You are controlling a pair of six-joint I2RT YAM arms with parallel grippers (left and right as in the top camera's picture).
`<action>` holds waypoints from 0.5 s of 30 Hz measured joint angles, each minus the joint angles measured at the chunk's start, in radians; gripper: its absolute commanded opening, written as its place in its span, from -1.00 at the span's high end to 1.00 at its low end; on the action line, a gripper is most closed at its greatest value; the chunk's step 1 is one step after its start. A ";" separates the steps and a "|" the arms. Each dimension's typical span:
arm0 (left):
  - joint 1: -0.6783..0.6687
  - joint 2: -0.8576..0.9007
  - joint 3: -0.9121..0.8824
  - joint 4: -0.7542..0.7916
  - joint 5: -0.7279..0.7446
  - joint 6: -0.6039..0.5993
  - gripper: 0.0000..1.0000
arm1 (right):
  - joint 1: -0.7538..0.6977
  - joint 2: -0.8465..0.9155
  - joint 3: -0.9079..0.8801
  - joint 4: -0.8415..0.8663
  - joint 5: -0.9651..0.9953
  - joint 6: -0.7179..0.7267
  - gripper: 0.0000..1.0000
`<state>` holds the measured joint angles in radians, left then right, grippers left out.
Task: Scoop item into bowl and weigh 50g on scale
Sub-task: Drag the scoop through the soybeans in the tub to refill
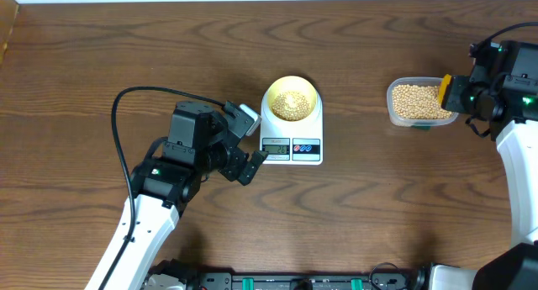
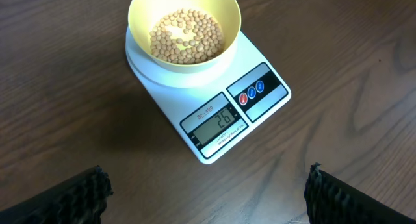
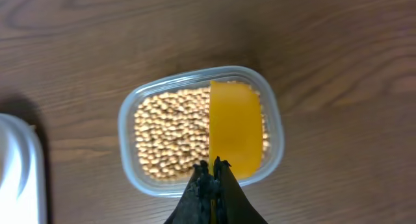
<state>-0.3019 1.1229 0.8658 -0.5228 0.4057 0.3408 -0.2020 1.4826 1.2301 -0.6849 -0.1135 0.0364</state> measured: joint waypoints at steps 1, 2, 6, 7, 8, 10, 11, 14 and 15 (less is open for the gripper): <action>0.000 0.000 0.000 0.000 0.000 0.000 -0.96 | 0.000 0.003 0.000 0.000 0.008 0.000 0.98; 0.000 0.000 0.000 0.000 0.000 0.000 -0.96 | 0.000 0.009 0.000 0.000 0.016 0.000 0.98; 0.000 0.000 0.000 0.000 0.000 0.000 -0.96 | 0.000 0.056 0.000 0.002 0.030 0.000 0.98; 0.000 0.000 0.000 0.000 0.000 0.000 -0.96 | 0.000 0.074 0.000 0.002 0.033 0.000 0.98; 0.000 0.000 0.000 0.000 0.000 0.000 -0.95 | 0.000 0.092 0.000 0.003 0.035 0.000 0.98; 0.000 0.000 0.000 0.000 0.000 0.000 -0.96 | 0.000 0.127 0.000 0.005 0.039 0.000 0.98; 0.000 0.000 0.000 0.000 0.000 0.000 -0.96 | 0.000 0.142 0.000 0.005 0.039 0.000 0.98; 0.000 0.000 0.000 0.000 0.000 0.000 -0.96 | 0.000 0.177 0.000 0.009 0.037 0.000 0.98; 0.000 0.000 0.000 0.000 0.000 0.000 -0.96 | 0.000 0.189 0.000 0.008 0.034 0.000 0.98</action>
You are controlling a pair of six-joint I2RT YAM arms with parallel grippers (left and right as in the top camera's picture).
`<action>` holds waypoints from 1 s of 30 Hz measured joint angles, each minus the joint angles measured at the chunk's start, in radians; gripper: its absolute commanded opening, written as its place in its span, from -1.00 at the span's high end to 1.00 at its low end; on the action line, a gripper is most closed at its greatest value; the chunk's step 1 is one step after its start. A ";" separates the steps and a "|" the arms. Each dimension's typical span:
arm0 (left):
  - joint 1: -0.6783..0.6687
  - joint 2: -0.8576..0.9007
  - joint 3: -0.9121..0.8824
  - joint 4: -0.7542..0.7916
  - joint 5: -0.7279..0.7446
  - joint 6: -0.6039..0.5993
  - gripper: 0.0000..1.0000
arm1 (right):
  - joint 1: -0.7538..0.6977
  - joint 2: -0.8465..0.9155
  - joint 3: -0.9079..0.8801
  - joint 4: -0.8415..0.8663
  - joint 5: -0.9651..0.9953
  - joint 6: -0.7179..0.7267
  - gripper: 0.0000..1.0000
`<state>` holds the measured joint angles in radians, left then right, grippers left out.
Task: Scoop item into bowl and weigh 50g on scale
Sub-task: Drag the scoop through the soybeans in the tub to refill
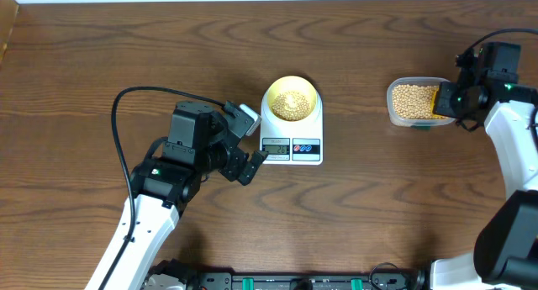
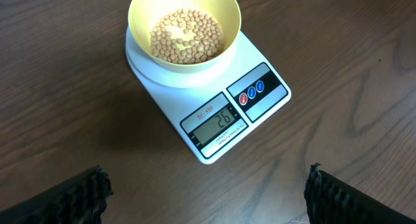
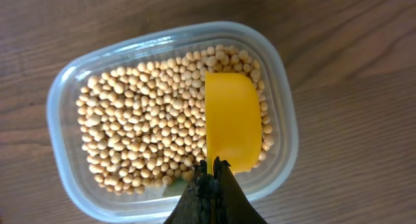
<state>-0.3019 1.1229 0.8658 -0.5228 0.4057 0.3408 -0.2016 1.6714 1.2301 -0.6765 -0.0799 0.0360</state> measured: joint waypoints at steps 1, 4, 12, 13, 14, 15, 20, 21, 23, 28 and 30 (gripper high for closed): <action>0.000 0.000 0.000 0.000 0.000 0.000 -0.96 | 0.000 0.003 0.000 0.000 -0.003 0.000 0.98; 0.000 0.000 0.000 0.000 0.000 0.000 -0.96 | 0.000 0.021 0.000 0.004 -0.025 0.000 0.98; 0.000 0.000 0.000 0.000 0.000 0.000 -0.95 | 0.000 0.033 0.000 0.003 -0.093 0.000 0.98; 0.000 0.000 0.000 0.000 0.000 0.000 -0.95 | 0.000 0.034 0.000 0.003 -0.105 0.000 0.98; 0.000 0.000 0.000 0.000 0.000 0.000 -0.96 | 0.000 0.035 0.000 0.003 -0.119 0.000 0.98; 0.000 0.000 0.000 0.000 0.000 0.000 -0.96 | 0.000 0.037 0.000 0.003 -0.135 0.000 0.98; 0.000 0.000 0.000 0.000 0.000 0.000 -0.95 | 0.000 0.040 0.000 0.002 -0.194 0.000 0.98; 0.000 0.000 0.000 0.000 0.000 0.000 -0.96 | 0.000 0.040 0.000 0.002 -0.203 0.000 0.98; 0.000 0.000 0.000 0.000 0.000 0.000 -0.96 | 0.000 0.040 0.000 0.002 -0.223 0.000 0.98; 0.000 0.000 0.000 0.000 0.000 0.000 -0.96 | 0.000 0.040 0.000 0.008 -0.262 0.000 0.98; 0.000 0.000 0.000 0.000 0.000 0.000 -0.96 | 0.000 0.040 0.000 0.008 -0.270 0.000 0.98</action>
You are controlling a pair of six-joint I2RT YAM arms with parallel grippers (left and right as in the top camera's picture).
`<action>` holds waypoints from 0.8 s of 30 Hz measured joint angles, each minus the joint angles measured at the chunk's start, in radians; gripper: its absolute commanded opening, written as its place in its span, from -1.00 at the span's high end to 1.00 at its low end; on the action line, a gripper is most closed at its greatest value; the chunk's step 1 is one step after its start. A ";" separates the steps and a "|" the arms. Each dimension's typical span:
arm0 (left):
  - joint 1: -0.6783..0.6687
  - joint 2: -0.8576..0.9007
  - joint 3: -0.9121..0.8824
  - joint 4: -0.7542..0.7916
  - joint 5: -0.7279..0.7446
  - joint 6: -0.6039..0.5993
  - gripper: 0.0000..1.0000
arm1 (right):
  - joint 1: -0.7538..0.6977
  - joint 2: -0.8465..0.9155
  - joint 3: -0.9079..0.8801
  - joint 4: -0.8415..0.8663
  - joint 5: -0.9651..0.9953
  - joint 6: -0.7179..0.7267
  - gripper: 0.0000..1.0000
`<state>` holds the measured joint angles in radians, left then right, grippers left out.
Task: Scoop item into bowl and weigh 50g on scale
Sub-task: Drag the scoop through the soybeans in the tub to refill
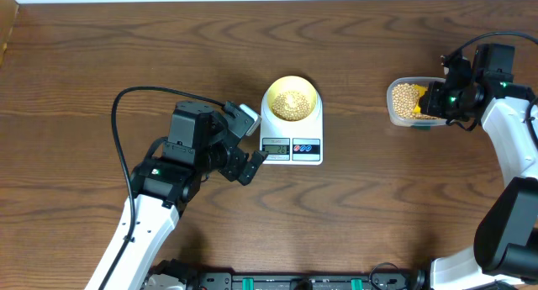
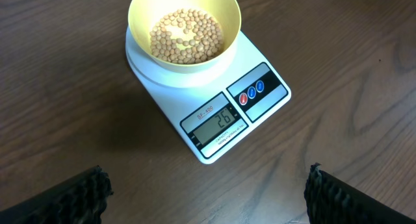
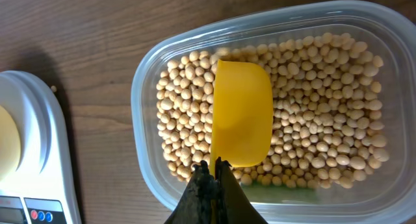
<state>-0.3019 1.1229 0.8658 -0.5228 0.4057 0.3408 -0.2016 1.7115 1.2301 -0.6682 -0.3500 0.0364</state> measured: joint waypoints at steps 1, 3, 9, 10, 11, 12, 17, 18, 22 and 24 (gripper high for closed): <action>0.000 0.000 0.000 0.000 0.000 0.000 -0.96 | 0.000 0.000 0.000 0.000 -0.003 0.000 0.98; 0.000 0.000 0.000 0.000 0.000 0.000 -0.95 | 0.000 0.000 0.000 0.000 -0.016 0.000 0.98; 0.000 0.000 0.000 0.000 0.000 0.000 -0.96 | -0.010 0.006 0.000 0.007 -0.061 0.004 0.98; 0.000 0.000 0.000 0.000 0.000 0.000 -0.96 | -0.011 0.013 0.000 0.008 -0.066 0.005 0.98; 0.000 0.000 0.000 0.000 0.000 0.000 -0.96 | -0.013 0.017 0.000 0.009 -0.070 0.005 0.98; 0.000 0.000 0.000 0.000 0.000 0.000 -0.95 | -0.014 0.023 0.000 0.011 -0.075 0.005 0.98; 0.000 0.000 0.000 0.000 0.000 0.000 -0.96 | -0.018 0.032 0.000 0.010 -0.090 0.006 0.98; 0.000 0.000 0.000 0.000 0.000 0.000 -0.96 | -0.018 0.032 0.000 0.010 -0.091 0.007 0.98; 0.000 0.000 0.000 0.000 0.000 0.000 -0.96 | -0.029 0.033 0.000 0.002 -0.097 0.008 0.98; 0.000 0.000 0.000 0.000 0.000 0.000 -0.96 | -0.039 0.035 0.000 -0.014 -0.100 0.008 0.98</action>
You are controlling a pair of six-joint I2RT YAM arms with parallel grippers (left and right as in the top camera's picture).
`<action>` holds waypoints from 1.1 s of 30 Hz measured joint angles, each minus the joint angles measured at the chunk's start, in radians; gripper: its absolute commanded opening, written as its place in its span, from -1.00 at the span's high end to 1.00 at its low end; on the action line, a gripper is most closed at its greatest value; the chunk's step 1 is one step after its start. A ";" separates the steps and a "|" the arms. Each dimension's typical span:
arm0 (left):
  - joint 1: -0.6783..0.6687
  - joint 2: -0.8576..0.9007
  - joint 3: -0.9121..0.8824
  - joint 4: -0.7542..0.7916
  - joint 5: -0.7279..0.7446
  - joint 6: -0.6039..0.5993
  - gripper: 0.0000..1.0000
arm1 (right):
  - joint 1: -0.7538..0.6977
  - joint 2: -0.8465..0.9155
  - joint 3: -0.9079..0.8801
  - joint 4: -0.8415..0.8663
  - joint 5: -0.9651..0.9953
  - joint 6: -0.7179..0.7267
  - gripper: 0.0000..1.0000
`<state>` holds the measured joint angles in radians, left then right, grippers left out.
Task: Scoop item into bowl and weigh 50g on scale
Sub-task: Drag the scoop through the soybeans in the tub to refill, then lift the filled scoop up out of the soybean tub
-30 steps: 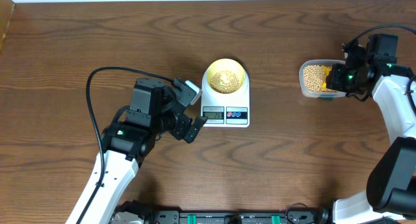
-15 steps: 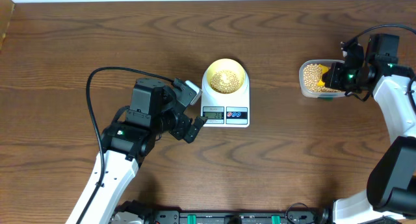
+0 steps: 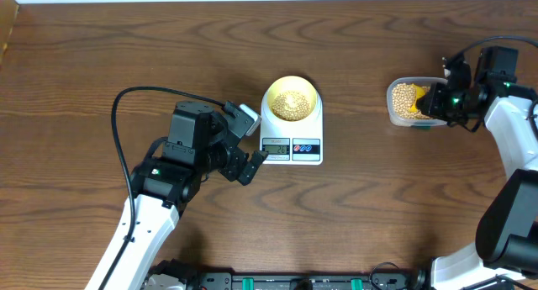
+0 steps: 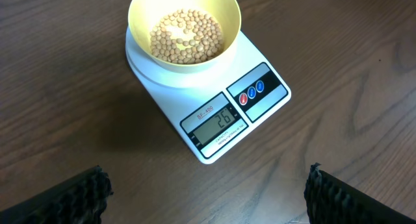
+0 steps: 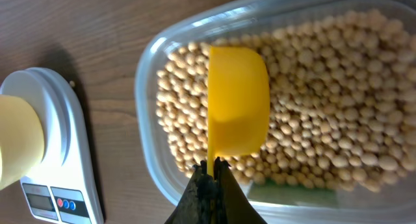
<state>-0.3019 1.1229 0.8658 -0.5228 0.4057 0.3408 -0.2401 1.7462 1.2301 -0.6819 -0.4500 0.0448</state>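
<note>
A yellow bowl (image 4: pixel 184 30) part filled with soybeans sits on the white scale (image 4: pixel 214 107), whose display reads 26. My left gripper (image 4: pixel 207 195) hovers open just short of the scale with nothing between its fingers. At the right, a clear plastic tub (image 5: pixel 156 139) holds many soybeans (image 5: pixel 318 120). My right gripper (image 5: pixel 212 175) is shut on the handle of a yellow scoop (image 5: pixel 237 100), whose cup lies over the beans in the tub's left part. In the overhead view the right gripper (image 3: pixel 441 99) sits over the tub (image 3: pixel 397 113).
The brown wooden table (image 3: pixel 378 214) carries only the scale and the tub. The left arm (image 3: pixel 181 155) lies left of the scale, with a black cable looping behind it. The table's far edge runs along the top.
The right gripper with the scoop has shifted slightly and tilted over the tub's left part, and the wrist view is closer to the beans. The left gripper and the scale reading have not changed.
The right gripper held the yellow scoop above the tub's right side. It then stood lower over the beans at the right, then over the tub's left part, where it is now. The left gripper stayed open by the scale, which read 26 throughout.
</note>
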 measured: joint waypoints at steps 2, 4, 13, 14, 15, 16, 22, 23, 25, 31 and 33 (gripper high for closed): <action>0.000 0.000 0.000 0.000 0.000 0.000 -0.96 | -0.014 0.005 0.000 -0.011 -0.005 0.000 0.98; 0.000 0.000 0.000 0.000 0.000 0.000 -0.96 | -0.032 0.011 0.000 -0.013 -0.017 0.000 0.98; 0.000 0.000 0.000 0.000 0.000 0.000 -0.95 | -0.137 0.014 0.000 -0.017 -0.129 0.000 0.98; 0.000 0.000 0.000 0.000 0.000 0.000 -0.96 | -0.146 0.014 0.000 -0.017 -0.142 0.000 0.98; 0.000 0.000 0.000 0.000 0.000 0.000 -0.95 | -0.155 0.014 0.000 -0.017 -0.157 0.000 0.98; 0.000 0.000 0.000 0.000 0.000 0.000 -0.96 | -0.162 0.014 0.000 -0.017 -0.168 0.000 0.98; 0.000 0.000 0.000 0.000 0.000 0.000 -0.96 | -0.206 0.014 0.000 -0.017 -0.244 0.000 0.98; 0.000 0.000 0.000 0.000 0.000 0.000 -0.96 | -0.214 0.014 0.000 -0.017 -0.256 0.000 0.98; 0.000 0.000 0.000 0.000 0.000 0.000 -0.96 | -0.228 0.014 0.000 -0.017 -0.282 0.000 0.98; 0.000 0.000 0.000 0.000 0.000 0.000 -0.96 | -0.249 0.014 0.000 -0.017 -0.354 0.001 0.98; 0.000 0.000 0.000 0.000 0.000 0.000 -0.96 | -0.256 0.014 0.000 -0.017 -0.381 0.000 0.98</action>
<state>-0.3019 1.1229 0.8658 -0.5228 0.4057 0.3408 -0.4961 1.7607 1.2301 -0.6987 -0.8307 0.0452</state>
